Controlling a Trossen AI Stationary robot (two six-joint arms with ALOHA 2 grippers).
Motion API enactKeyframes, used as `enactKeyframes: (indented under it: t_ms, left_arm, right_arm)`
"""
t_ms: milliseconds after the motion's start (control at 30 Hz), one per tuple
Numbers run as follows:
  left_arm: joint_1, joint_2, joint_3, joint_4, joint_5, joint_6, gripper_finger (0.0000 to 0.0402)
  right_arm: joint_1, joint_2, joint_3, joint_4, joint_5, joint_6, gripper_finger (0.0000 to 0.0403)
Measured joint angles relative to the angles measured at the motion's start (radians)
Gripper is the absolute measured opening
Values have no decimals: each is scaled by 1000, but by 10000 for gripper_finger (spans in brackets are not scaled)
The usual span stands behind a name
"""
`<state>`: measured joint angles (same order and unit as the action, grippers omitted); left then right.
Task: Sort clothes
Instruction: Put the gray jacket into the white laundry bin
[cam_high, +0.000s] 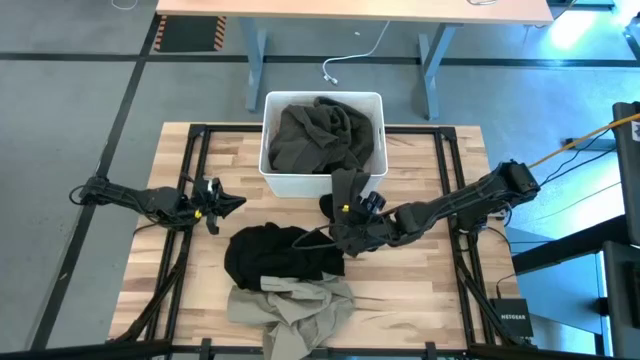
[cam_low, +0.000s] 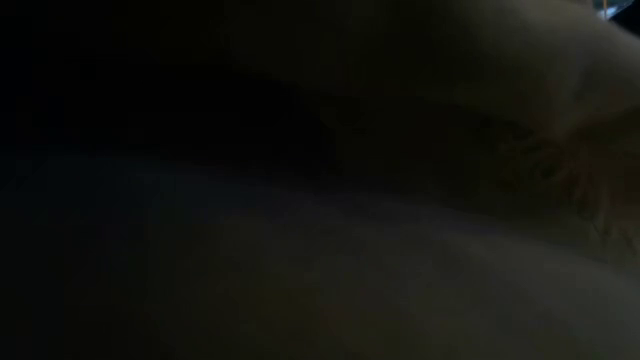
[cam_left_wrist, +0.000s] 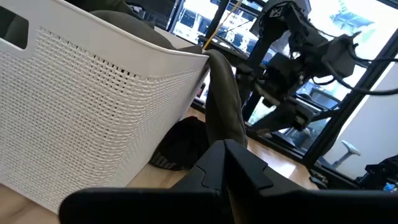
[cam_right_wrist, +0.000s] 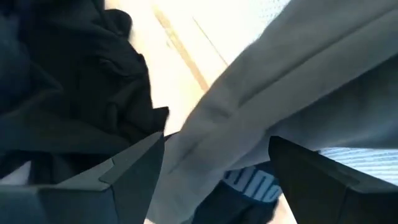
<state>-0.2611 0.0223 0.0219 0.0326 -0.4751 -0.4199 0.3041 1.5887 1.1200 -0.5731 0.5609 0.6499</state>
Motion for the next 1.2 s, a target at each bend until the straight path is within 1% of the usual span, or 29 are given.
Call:
enactKeyframes:
  t_ms: [33,167,233,267,367,500,533,567,700,800,867,967,1067,1200]
  left_arm:
    - [0,0,0,0,0,-3,4]
    - [0,0,0,0,0,-14,4]
    - [0,0,0,0,0,-14,4]
    - [0,0,0,0,0,-12,4]
    - [0,0,0,0,0,-4,4]
    - [0,0,0,0,0,-11,4]
    - [0,0,0,0,0,-15,4]
    - [0,0,0,0,0,-17,4]
    - [0,0,0,0,0,-22,4]
    - [0,0,0,0,0,-13,4]
    - [0,0,0,0,0,-2,4]
    - [0,0,0,0,-1,10,4]
    - [0,0,0,0,0,42,4]
    - [0,0,0,0,0,33,4]
  right_arm:
    - [-12,0,-15,22,9,-4,307]
    - [-51,0,-49,89,141,-70,300]
    - [-63,0,-51,108,137,-92,280]
    - [-63,0,-51,120,131,-106,263]
    - [-62,0,-51,133,160,-136,187]
    - [-63,-1,-48,164,199,-229,43]
    - [-63,-1,-40,159,200,-253,23]
    - [-63,-1,-23,156,205,-271,18]
    - [-62,-10,99,114,252,-356,29]
    - [-73,-11,208,76,302,-486,12]
    - [-95,-11,281,63,325,-573,10]
    - [-152,-11,374,52,367,-650,21]
    - [-234,-11,440,25,346,-727,16]
    - [-353,-12,472,12,241,-737,8]
